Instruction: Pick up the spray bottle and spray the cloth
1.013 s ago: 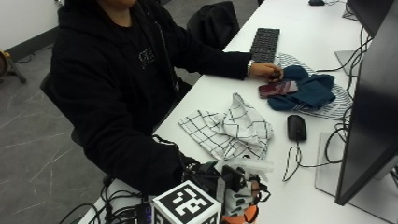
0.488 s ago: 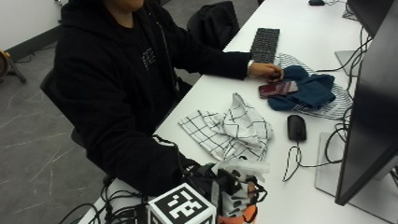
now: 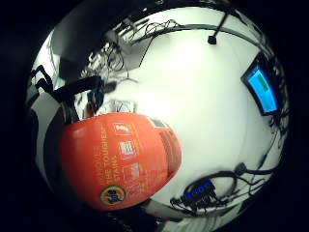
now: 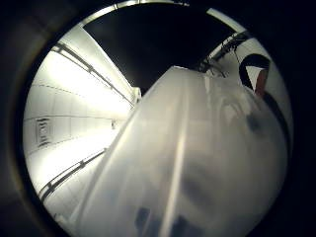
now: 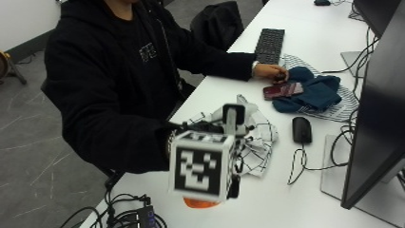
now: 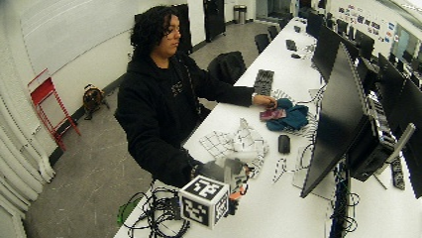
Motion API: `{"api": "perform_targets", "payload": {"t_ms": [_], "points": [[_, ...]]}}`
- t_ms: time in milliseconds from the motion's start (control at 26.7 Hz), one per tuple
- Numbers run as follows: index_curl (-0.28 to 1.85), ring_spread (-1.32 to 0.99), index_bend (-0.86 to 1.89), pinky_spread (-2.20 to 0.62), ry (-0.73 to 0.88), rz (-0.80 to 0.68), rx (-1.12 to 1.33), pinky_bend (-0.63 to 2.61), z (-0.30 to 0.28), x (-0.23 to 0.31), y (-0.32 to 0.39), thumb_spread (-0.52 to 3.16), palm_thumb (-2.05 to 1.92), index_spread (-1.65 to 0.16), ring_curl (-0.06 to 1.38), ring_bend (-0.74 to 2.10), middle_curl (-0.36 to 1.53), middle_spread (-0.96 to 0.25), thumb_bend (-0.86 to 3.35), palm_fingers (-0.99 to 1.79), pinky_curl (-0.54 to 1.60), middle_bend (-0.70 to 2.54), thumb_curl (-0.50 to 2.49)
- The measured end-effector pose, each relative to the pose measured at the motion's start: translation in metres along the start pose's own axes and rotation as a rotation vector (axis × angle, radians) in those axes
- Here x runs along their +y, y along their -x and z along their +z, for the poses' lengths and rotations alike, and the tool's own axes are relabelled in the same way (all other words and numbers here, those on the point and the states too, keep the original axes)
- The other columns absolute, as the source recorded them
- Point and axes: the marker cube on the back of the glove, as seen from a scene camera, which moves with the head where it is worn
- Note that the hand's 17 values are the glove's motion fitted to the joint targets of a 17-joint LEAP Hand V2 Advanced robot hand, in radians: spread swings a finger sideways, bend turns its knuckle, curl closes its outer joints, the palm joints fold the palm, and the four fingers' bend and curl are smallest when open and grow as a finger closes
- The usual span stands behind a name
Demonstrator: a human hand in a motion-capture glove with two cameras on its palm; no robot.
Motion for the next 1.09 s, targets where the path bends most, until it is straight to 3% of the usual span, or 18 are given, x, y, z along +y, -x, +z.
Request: {"api": "perform_targets", "payload": {"t_ms": [413, 713, 1088], "points": [[0.54, -0.22, 0.21, -0.31, 0.562, 0.005, 0.534, 0.46, 0.067, 0.05, 0.092, 0.59, 0.91, -0.29, 0.48, 0.72, 0.57, -0.19, -0.03, 1.37, 0.4, 0.69, 0.68], [0.55, -0.22, 0.21, -0.31, 0.656, 0.164, 0.907, 0.46, 0.111, 0.026, 0.101, 0.59, 0.91, -0.29, 0.48, 0.71, 0.57, -0.19, -0.03, 1.37, 0.4, 0.69, 0.69], [0.57, -0.22, 0.2, -0.31, 0.894, 0.235, 1.183, 0.46, 0.166, 0.065, 0.064, 0.58, 0.91, -0.29, 0.47, 0.71, 0.56, -0.19, -0.03, 1.36, 0.4, 0.69, 0.71]]}}
